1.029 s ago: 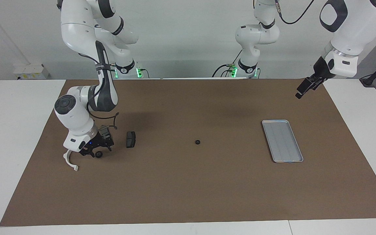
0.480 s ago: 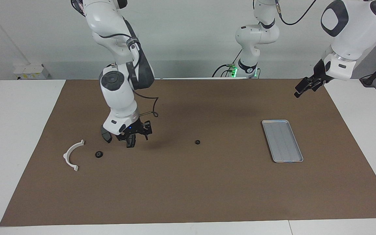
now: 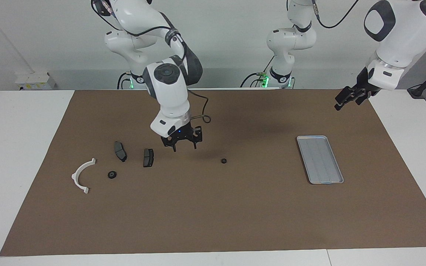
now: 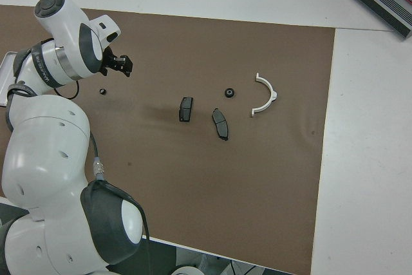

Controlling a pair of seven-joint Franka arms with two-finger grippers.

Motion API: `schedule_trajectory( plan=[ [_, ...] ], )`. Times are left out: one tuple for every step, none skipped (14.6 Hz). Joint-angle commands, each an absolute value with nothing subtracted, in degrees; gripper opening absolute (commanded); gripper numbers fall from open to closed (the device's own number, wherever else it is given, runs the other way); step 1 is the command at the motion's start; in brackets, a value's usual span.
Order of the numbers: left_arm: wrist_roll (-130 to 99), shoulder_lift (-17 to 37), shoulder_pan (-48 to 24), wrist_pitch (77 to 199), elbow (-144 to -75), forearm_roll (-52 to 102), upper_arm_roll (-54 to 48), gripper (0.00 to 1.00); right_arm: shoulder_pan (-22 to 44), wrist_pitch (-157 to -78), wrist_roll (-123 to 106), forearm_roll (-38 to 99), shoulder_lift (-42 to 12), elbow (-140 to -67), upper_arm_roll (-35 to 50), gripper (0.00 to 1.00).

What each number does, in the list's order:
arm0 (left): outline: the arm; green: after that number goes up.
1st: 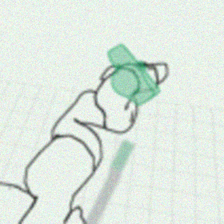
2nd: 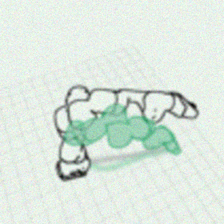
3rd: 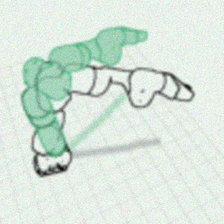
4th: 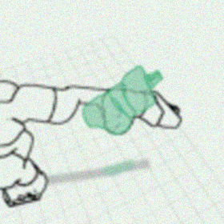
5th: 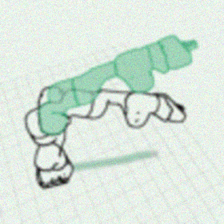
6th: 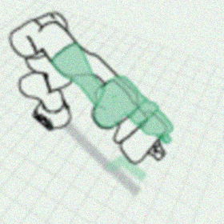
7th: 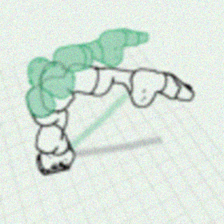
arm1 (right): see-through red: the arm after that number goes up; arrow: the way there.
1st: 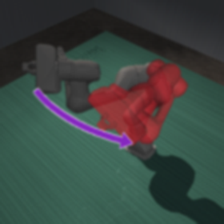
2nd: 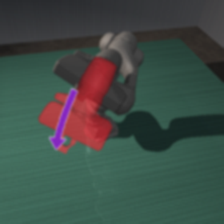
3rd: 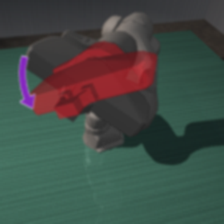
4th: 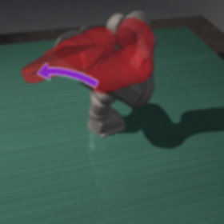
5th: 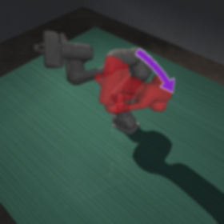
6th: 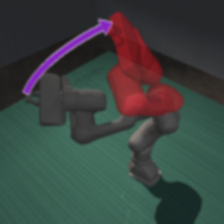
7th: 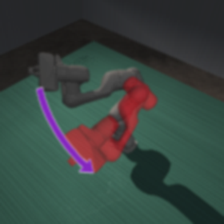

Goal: Place bearing gear from tray to pile
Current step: 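Move the right gripper over the gear at mid-table, then lower the right gripper and grasp the black gear at mid-table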

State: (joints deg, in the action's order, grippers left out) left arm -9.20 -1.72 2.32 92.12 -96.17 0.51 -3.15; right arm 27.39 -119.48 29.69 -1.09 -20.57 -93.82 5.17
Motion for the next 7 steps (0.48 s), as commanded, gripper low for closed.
schedule_trajectory(
  plan=[
    [-7.8, -2.9, 2.9, 92.2, -98.1, -0.6, -3.6, 1.00, 30.7, -119.0, 34.3, -1.7, -25.7, -89.6, 4.9, 0.82],
    [-7.8, -2.9, 2.7, 91.7, -97.7, -0.6, -3.2, 1.00, 31.2, -119.1, 36.0, -1.8, -27.9, -87.6, 4.9, 0.82],
    [-7.7, -2.3, 2.4, 91.0, -97.0, -0.6, -1.5, 1.00, 31.4, -119.6, 36.8, -1.8, -29.5, -86.8, 4.9, 0.81],
    [-7.4, -1.9, 1.8, 89.7, -95.8, -0.7, -0.5, 1.00, 31.6, -121.1, 37.2, -1.8, -30.6, -86.7, 4.9, 0.81],
    [-6.6, -1.8, 1.6, 89.1, -94.2, -0.7, -0.4, 1.00, 31.6, -122.6, 37.2, -1.8, -31.3, -86.7, 4.9, 0.81],
    [-5.9, -1.8, 1.6, 89.2, -94.1, -0.8, -0.4, 1.00, 31.6, -123.2, 37.2, -1.8, -31.8, -86.7, 4.9, 0.81],
    [-5.6, -1.8, 1.6, 89.9, -94.5, -0.8, -0.4, 1.00, 31.6, -123.9, 37.2, -1.8, -32.2, -86.7, 4.9, 0.81]
  ],
)
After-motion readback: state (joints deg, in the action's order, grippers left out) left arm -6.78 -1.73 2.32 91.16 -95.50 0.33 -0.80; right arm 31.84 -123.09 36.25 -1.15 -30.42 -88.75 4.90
